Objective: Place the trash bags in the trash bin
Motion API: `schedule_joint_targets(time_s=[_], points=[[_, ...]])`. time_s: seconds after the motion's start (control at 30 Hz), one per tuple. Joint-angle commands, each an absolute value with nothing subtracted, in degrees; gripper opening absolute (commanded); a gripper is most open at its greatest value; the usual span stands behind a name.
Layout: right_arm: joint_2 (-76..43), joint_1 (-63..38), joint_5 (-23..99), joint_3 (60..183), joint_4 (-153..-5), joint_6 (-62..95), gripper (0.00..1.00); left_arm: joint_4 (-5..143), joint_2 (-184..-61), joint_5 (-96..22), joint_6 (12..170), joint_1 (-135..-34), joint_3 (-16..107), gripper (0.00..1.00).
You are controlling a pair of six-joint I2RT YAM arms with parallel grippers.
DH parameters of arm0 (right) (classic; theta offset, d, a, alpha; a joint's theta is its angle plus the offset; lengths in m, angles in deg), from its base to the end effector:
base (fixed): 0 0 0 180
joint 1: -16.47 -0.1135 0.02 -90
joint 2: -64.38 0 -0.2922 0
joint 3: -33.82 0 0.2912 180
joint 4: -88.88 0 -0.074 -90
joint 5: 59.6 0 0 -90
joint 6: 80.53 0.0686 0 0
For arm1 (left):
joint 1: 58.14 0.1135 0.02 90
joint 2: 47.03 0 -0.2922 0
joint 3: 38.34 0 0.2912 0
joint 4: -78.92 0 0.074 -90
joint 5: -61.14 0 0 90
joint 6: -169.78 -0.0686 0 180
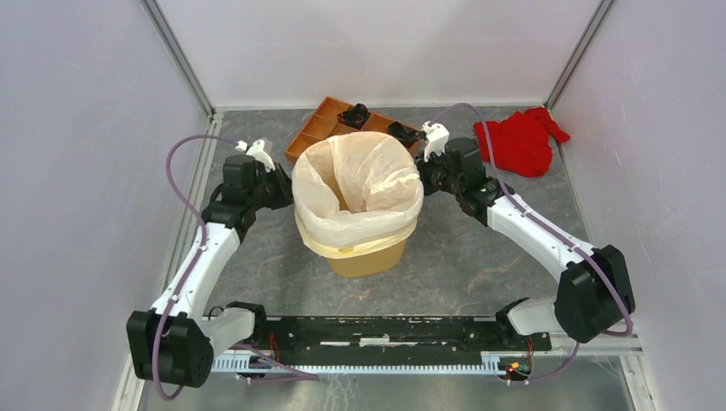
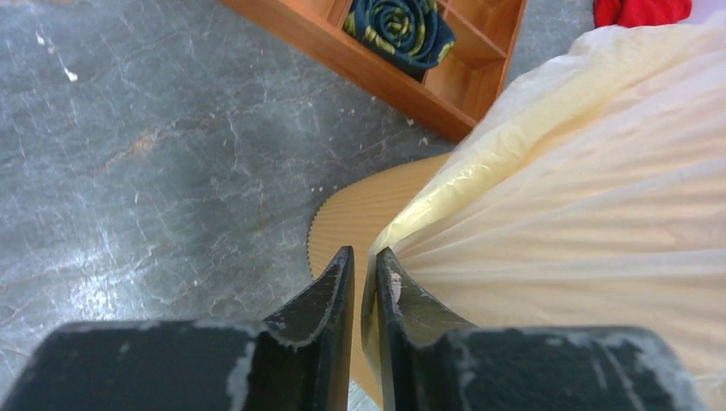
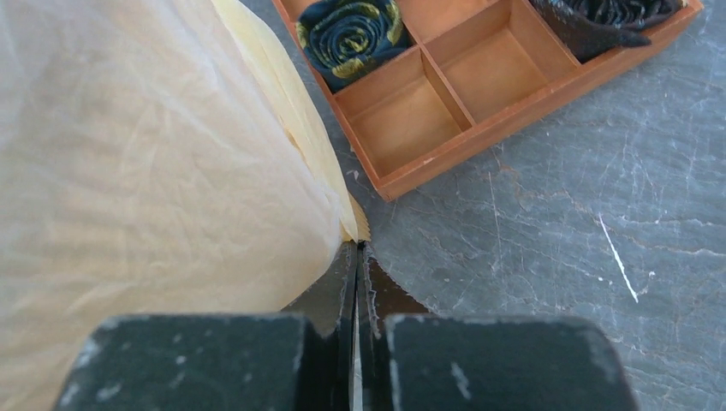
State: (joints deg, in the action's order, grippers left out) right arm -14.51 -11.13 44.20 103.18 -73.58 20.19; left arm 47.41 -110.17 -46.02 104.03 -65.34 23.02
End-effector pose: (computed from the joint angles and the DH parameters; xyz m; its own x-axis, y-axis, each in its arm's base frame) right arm 0.3257 0.1887 0.2880 -0.5150 -0.0654 -0.8547 -0.5520 0.7881 0.2723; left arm 0.2908 -0.0571 0.2885 -0.6462 -0.3139 -0.6956 0.1086 0.8644 -0.4910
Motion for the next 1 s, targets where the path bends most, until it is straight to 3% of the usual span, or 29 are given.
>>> schedule_joint_targets(time_s=[0.0, 0.17, 0.3, 0.37, 0.47, 0.57, 0.63, 0.8, 0.97], points=[[-13.87, -10.84, 41.38, 100.94, -75.44, 19.67, 0.00, 46.91, -107.31, -46.86, 105.22, -64.99, 19.56, 0.21], [-9.29, -10.82, 38.15, 103.03, -69.58, 18.01, 0.01, 41.08, -101.85, -40.56, 102.62, -64.99, 22.58, 0.21], [-2.54, -10.87, 32.18, 104.05, -65.69, 15.51, 0.29, 35.69, -96.06, -26.84, 100.83, -65.01, 25.77, 0.58], [-0.47, -10.80, 28.24, 104.28, -63.05, 15.71, 0.45, 33.23, -93.78, -22.86, 101.44, -64.99, 27.13, 0.70], [2.35, -8.96, 29.54, 102.81, -61.33, 18.35, 0.55, 28.40, -91.00, -20.48, 106.22, -64.99, 28.90, 0.75], [8.90, -3.60, 39.75, 95.40, -67.43, 23.43, 0.76, 23.65, -88.92, -21.53, 113.00, -65.00, 29.76, 0.82], [11.65, 0.90, 48.12, 91.32, -71.22, 26.84, 0.84, 22.36, -87.12, -24.89, 118.57, -64.99, 28.90, 0.86], [11.65, 4.93, 65.21, 86.42, -80.29, 35.30, 0.90, 27.91, -82.45, -37.05, 131.61, -65.01, 22.24, 0.88], [10.56, 5.16, 70.61, 83.13, -88.54, 42.00, 0.90, 35.22, -82.38, -45.36, 138.83, -65.01, 16.86, 0.86]])
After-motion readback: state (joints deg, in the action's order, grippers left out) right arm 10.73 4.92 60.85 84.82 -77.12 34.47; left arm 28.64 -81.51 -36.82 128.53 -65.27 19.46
